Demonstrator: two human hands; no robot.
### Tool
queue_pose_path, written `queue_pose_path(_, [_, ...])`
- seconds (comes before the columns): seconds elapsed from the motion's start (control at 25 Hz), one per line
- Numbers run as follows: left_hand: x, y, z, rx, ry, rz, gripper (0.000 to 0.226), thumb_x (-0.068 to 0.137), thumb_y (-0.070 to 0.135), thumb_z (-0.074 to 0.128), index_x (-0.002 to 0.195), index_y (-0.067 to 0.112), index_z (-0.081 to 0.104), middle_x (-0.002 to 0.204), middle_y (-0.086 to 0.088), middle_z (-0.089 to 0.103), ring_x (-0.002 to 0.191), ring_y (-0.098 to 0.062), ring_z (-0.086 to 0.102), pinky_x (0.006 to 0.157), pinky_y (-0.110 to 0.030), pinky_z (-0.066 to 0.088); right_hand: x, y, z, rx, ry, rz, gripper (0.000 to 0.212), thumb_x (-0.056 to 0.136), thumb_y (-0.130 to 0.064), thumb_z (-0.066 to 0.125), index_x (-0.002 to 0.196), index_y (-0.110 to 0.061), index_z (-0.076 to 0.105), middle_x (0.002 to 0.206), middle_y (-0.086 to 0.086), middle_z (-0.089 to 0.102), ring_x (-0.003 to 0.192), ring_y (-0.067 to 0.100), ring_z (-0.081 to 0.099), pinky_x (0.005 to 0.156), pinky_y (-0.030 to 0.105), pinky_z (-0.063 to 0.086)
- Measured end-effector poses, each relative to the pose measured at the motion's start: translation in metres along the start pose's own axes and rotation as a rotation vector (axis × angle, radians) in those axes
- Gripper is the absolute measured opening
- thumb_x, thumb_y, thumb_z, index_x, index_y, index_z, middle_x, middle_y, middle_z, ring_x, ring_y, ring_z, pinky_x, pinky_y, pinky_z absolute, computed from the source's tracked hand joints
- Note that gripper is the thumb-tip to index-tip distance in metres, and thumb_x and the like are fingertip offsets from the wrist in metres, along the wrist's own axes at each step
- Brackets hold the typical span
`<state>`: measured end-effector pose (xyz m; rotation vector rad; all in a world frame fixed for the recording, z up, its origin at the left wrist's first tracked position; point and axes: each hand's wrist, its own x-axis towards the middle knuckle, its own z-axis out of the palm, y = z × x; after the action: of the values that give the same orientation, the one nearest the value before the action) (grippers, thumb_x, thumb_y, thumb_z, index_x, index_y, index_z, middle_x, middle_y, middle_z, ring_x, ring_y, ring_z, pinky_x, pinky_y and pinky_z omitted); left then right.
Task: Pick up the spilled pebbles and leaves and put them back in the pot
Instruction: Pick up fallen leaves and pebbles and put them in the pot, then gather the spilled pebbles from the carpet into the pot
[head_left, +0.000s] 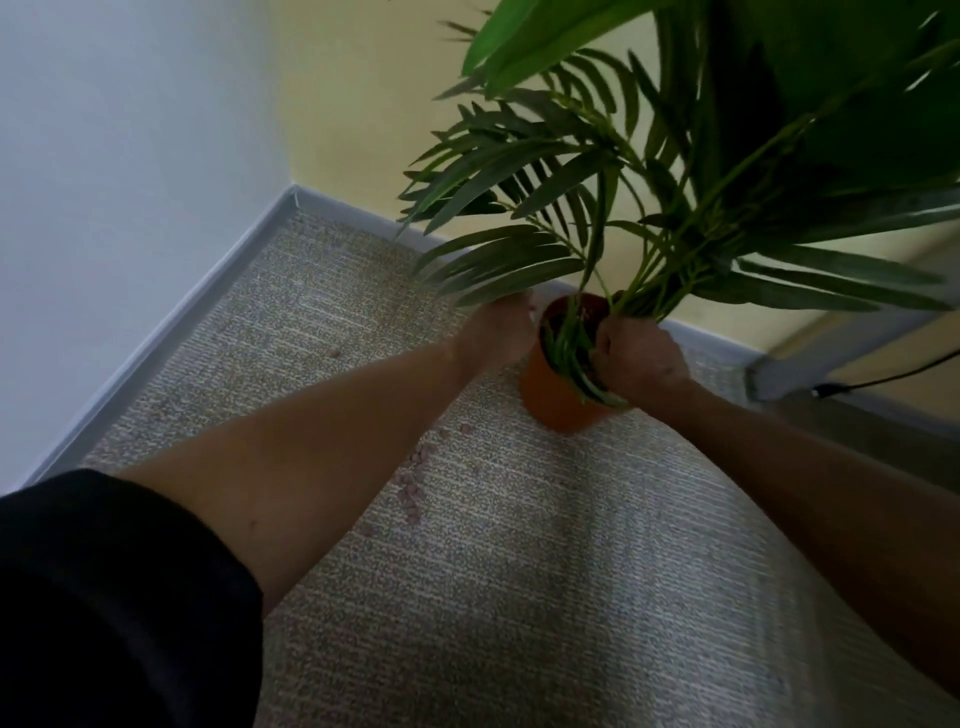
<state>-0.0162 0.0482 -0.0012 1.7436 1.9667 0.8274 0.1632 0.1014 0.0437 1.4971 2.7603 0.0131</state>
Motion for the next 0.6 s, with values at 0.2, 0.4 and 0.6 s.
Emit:
queue_pose_path(0.2, [-0.012, 0.009, -0.001, -0.033, -0.119, 0.021, 0.02, 0.095, 0.013, 0.05, 0.109, 0.007, 0.064, 0.111, -0.011, 0.068, 0.097, -0.022, 0.063, 0.073, -0.025, 0.038, -0.009, 0.017, 0.006, -0.022, -0.068, 0.06, 0.018, 0.093, -0.02, 0.056, 0.098, -0.008, 0.068, 0.094, 0.013, 0.07, 0.085, 0.032, 0.068, 0.077, 0.046, 0.059])
queue_pose_path(0.4, [-0.023, 0.018, -0.007, 0.034, -0.216, -0.02, 0.029, 0.095, 0.011, 0.051, 0.123, 0.012, 0.06, 0.124, -0.01, 0.063, 0.112, -0.025, 0.06, 0.086, -0.031, 0.046, -0.014, 0.02, -0.001, -0.007, -0.145, -0.041, 0.017, 0.093, -0.014, 0.055, 0.093, -0.007, 0.07, 0.092, 0.011, 0.071, 0.086, 0.029, 0.067, 0.083, 0.044, 0.057])
queue_pose_path(0.6, [-0.049, 0.015, -0.028, 0.123, -0.269, -0.018, 0.026, 0.093, 0.01, 0.058, 0.117, 0.009, 0.066, 0.126, -0.009, 0.064, 0.116, -0.023, 0.059, 0.094, -0.03, 0.044, -0.036, 0.01, -0.005, 0.085, -0.194, -0.118, 0.013, 0.089, -0.013, 0.054, 0.084, -0.015, 0.067, 0.087, 0.006, 0.069, 0.078, 0.023, 0.064, 0.077, 0.04, 0.057])
